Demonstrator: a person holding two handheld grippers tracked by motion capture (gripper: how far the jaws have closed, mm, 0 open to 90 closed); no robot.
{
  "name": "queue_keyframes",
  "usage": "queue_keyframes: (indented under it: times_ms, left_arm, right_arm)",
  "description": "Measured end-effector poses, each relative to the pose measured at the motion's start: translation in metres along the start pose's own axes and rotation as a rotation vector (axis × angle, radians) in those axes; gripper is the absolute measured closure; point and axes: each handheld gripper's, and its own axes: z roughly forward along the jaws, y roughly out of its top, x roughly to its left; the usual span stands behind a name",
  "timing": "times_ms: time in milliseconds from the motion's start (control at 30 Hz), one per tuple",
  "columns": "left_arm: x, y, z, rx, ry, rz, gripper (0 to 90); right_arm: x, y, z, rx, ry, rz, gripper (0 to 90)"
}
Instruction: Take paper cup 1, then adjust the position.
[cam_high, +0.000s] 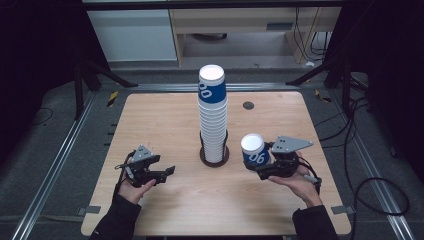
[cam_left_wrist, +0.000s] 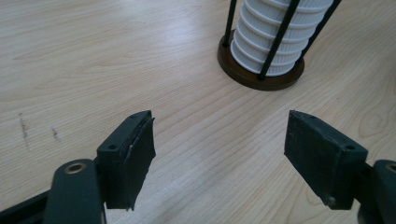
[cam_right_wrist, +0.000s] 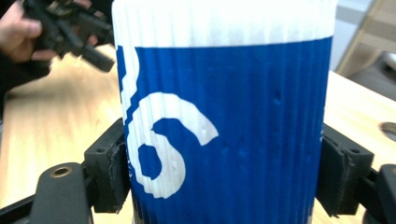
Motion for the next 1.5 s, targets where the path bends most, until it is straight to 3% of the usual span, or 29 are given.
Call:
queue_keyframes:
  times_ms: [267,800,1200,1367,1500]
  left_arm:
    - [-0.006,0.004,-0.003,-0.008,-0.04,0.011,23.2]
    - [-0.026,0.01,-0.002,0.003,-0.151,0.103,22.5]
    - [-0.038,0.013,0.0,0.009,-0.226,0.14,21.9]
    - [-0.044,0.013,0.001,0.013,-0.278,0.17,21.5]
    - [-0.049,0.013,0.003,0.024,-0.296,0.195,21.3]
  right_arm:
    - [0.008,-0.004,0.017,0.067,0.103,-0.04,20.5]
    - [0.021,-0.004,0.039,0.177,0.207,-0.145,20.5]
    - [0.025,0.001,0.056,0.25,0.224,-0.226,20.5]
    - [0.03,0.0,0.063,0.283,0.243,-0.256,20.5]
    - [0.034,-0.001,0.069,0.319,0.255,-0.281,20.5]
